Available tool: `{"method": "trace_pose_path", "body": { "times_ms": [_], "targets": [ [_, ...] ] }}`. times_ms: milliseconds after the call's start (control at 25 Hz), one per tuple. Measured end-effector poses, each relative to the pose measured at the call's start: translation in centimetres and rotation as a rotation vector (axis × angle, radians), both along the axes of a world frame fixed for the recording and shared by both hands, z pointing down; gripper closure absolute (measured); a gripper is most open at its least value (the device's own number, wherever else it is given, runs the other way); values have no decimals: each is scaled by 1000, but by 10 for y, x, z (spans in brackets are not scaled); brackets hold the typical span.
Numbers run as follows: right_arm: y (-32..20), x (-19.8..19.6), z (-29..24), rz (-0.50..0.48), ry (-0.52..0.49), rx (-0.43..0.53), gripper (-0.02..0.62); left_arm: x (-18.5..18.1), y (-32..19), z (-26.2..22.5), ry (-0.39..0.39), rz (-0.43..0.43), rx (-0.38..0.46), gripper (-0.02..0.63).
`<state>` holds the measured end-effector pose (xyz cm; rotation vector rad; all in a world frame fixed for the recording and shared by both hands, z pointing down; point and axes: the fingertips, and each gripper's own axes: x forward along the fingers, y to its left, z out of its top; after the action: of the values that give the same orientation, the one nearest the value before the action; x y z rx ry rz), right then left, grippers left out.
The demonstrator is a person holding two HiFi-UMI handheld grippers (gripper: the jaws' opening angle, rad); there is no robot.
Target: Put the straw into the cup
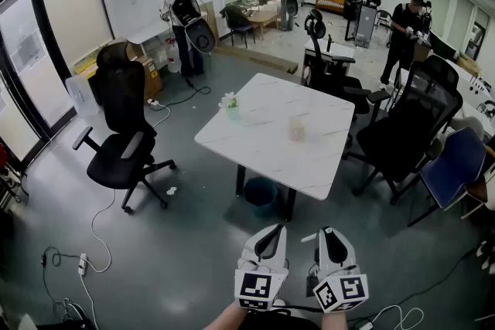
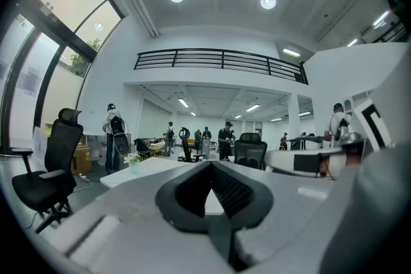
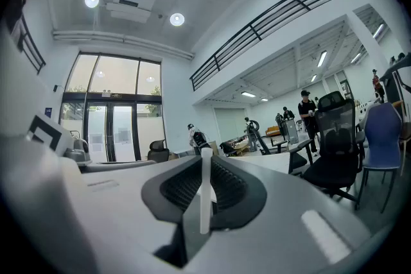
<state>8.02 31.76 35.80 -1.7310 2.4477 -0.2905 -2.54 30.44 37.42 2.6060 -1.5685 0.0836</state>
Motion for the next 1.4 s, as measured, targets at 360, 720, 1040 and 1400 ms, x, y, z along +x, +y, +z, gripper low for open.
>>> {"method": "trace_pose_path", "body": {
  "times_ms": [360,720,1040,1400],
  "targets": [
    [-7,7,0,-11,-39,9,555,8,-3,-1,-10,-18,-1,604],
    [-14,20,1,-52,-63,15,555,18,-4,-1,-28,-61,4,604],
    [-12,49,14,-60,-91,0,555,33,-2,0,4,-107,-12,604],
    [-57,72,20,-22,-99,8,555,48,-55,9,-9,-80,9,604]
  ]
}}
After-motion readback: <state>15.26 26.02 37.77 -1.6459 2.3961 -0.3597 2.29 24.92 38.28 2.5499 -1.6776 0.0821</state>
